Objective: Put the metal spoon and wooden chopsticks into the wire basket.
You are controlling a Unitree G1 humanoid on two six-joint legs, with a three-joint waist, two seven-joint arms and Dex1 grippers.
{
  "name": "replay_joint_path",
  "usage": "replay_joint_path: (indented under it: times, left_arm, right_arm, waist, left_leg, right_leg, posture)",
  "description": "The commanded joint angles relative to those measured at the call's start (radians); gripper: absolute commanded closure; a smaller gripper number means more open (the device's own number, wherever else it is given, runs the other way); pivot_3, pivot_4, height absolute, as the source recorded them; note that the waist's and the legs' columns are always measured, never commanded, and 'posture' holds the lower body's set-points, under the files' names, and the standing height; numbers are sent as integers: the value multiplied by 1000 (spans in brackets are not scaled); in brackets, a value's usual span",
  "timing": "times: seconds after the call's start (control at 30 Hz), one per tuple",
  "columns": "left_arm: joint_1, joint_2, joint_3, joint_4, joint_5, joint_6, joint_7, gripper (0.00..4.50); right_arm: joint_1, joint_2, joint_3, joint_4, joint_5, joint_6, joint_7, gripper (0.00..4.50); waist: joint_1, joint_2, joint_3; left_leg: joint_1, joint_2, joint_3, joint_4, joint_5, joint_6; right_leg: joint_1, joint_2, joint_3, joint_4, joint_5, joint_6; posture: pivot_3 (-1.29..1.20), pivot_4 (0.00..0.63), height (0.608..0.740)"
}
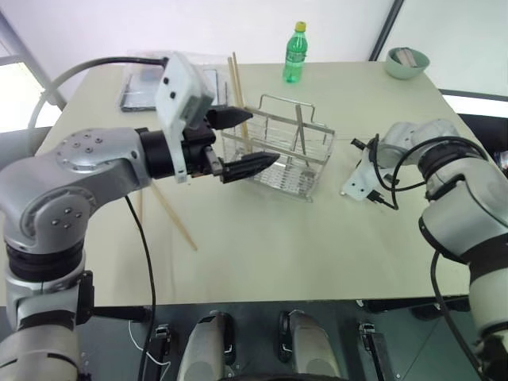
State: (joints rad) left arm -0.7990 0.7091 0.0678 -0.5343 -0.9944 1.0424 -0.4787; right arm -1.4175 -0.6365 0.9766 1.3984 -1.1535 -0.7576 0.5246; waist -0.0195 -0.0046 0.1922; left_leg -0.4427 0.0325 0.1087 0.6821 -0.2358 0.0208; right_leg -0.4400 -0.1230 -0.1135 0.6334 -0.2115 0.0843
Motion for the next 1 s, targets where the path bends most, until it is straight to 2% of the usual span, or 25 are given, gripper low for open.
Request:
replay_joint_path:
  times: [0.03,0.13,0.27,0.37,0.43,0.5,0.57,0.6,0.67,0.83,1.0]
  left_arm:
    - [-16,12,37,-17,-2,-13,2,0]
    - [-12,11,41,-7,6,-21,2,0]
    - [-10,19,53,14,14,-33,-13,0]
    - [-13,31,55,37,28,-47,-38,0]
    - [-20,38,49,64,44,-62,-63,0]
    - [-28,39,40,88,60,-76,-85,0]
    - [-35,36,31,108,76,-89,-107,0]
    - [-35,36,31,113,81,-93,-115,0]
    - [-48,26,17,138,103,-109,-134,0]
    - [-65,9,4,180,140,-135,-169,0]
    - [-78,-3,-6,208,169,-153,-199,0]
  right_arm:
    - [-3,-23,-33,0,35,-18,-18,4396]
    - [-1,-65,-73,-7,79,-91,-1,4396]
    - [29,-142,-164,-19,194,-236,99,4396]
    - [83,-197,-299,-20,370,-337,269,4396]
    - [127,-236,-420,-24,538,-376,439,4396]
    - [174,-256,-544,-57,723,-339,645,4396]
    - [233,-270,-649,-147,909,-226,835,4396]
    - [263,-277,-684,-203,975,-171,898,4396]
    - [317,-313,-796,-349,1131,59,964,4396]
    - [401,-391,-1009,-615,1332,539,892,4396]
    - [394,-380,-1165,-864,1534,1019,761,4396]
  waist:
    - [-1,0,0]
    - [0,0,0]
    - [5,0,0]
    - [3,0,0]
    - [1,0,0]
    - [1,0,0]
    - [2,0,0]
    - [3,0,0]
    - [4,0,0]
    - [13,2,0]
    - [7,2,0]
  left_leg:
    - [0,0,0,0,0,0]
    - [0,0,0,0,0,0]
    - [0,0,0,0,0,0]
    - [0,0,0,0,0,0]
    - [1,0,0,0,0,0]
    - [1,0,0,0,0,0]
    - [1,0,0,0,0,0]
    - [2,0,0,0,0,0]
    - [4,1,-1,1,0,0]
    - [3,1,-2,1,0,1]
    - [3,2,-2,1,-1,1]
  right_leg:
    - [0,0,0,0,0,0]
    - [0,0,0,0,0,0]
    - [0,0,0,0,0,0]
    - [1,0,0,-1,0,0]
    - [2,0,0,-1,0,0]
    - [2,0,0,-1,0,0]
    - [3,1,0,-1,0,0]
    - [4,1,-1,-1,0,0]
    - [5,1,-1,-2,0,0]
    - [6,0,-1,-1,0,0]
    - [5,0,-2,-2,0,0]
  posture:
    - [0,150,707]
    - [0,150,707]
    - [0,150,707]
    - [0,150,707]
    - [0,150,707]
    - [0,150,707]
    - [0,150,707]
    - [0,150,707]
    - [0,150,707]
    - [0,150,707]
    - [0,150,707]
